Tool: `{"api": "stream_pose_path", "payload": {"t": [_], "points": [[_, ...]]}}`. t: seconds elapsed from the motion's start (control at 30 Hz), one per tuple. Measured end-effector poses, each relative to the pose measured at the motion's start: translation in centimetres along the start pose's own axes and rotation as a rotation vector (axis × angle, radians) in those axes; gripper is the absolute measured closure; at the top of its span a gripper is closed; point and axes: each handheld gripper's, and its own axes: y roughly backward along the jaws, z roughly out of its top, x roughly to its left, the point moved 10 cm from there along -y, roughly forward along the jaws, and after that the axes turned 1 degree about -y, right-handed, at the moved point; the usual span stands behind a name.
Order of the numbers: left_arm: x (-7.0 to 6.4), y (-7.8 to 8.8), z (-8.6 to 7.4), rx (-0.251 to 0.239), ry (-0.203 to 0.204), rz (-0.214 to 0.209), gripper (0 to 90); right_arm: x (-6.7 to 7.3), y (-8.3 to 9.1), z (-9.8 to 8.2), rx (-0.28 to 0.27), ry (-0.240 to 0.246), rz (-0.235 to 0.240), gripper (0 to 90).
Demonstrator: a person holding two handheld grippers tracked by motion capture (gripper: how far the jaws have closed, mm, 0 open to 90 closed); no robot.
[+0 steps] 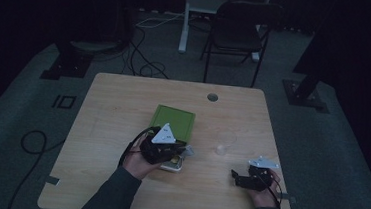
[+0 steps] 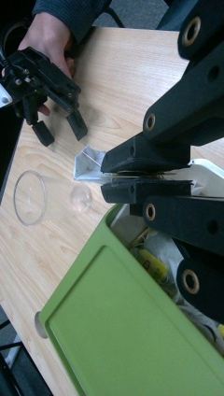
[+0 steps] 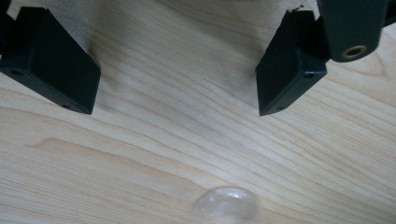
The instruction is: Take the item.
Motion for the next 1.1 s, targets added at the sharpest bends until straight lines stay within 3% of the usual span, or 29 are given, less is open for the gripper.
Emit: {"api": "stream_pose_path", "payload": {"t": [1.1], "points": [[-0.2, -2.1, 3.4, -0.031, -0.017, -0.016, 86.8, 0.0, 0.0, 0.0, 0.0, 0.0, 0.0, 13.4]]}}
